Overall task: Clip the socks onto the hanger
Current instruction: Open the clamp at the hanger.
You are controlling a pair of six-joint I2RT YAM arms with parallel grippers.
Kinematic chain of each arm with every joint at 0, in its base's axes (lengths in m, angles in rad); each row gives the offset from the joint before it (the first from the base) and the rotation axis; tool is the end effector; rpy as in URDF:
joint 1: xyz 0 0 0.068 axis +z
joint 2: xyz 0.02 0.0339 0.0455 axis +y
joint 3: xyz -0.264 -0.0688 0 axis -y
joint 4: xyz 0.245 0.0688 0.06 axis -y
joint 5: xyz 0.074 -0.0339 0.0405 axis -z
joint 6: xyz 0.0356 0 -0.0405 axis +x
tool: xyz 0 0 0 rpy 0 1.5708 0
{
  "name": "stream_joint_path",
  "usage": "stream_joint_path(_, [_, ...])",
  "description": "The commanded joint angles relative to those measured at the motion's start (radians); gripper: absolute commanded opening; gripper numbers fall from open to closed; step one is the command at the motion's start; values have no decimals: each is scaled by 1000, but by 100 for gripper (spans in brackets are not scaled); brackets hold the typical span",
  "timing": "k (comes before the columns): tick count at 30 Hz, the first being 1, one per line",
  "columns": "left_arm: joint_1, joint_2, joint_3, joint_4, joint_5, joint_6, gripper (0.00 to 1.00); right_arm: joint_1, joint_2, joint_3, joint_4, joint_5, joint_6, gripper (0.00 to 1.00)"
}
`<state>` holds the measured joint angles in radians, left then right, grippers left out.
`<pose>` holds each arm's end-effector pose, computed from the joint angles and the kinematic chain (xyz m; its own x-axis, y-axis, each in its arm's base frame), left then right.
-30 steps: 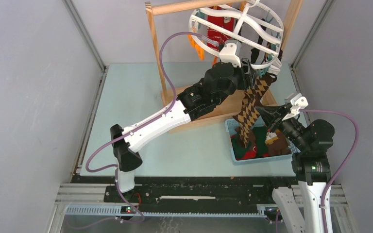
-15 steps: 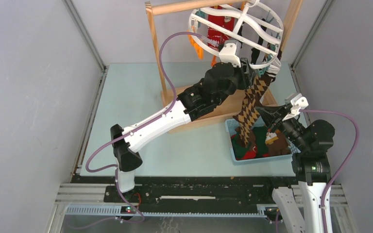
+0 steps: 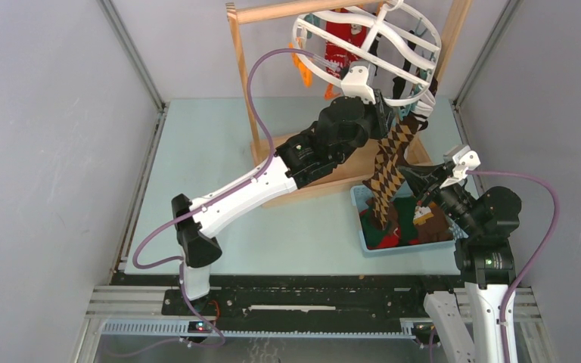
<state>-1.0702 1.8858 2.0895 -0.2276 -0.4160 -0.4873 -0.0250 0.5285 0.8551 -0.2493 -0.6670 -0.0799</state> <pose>0.2219 -0.3757 0.4703 -0.2951 -0.3530 -0.8879 0.5324 0.7109 -0.4596 0.1070 0.0194 0.3899 0.1246 -0.0658 -0.9900 -0.5889 0.7981 -0.1272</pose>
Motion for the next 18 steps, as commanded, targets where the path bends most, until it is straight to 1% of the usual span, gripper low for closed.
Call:
stream_joint_path(1, [6,-9,83,29,-45,7,7,-4,6,-5,33,-13,-9,0])
stream_joint_path(6, [6,-9,99,6,-50,-1,4,0,47,-4,61,-16,-62,0])
stream_joint_path(12, [6,-11,103,-8,-48,-10,3,21,100,15,91,-16,-161,0])
stream_joint_path(18, [6,-12,98,-16,-41,-22,3,20,138,28,153,-71,-229,0])
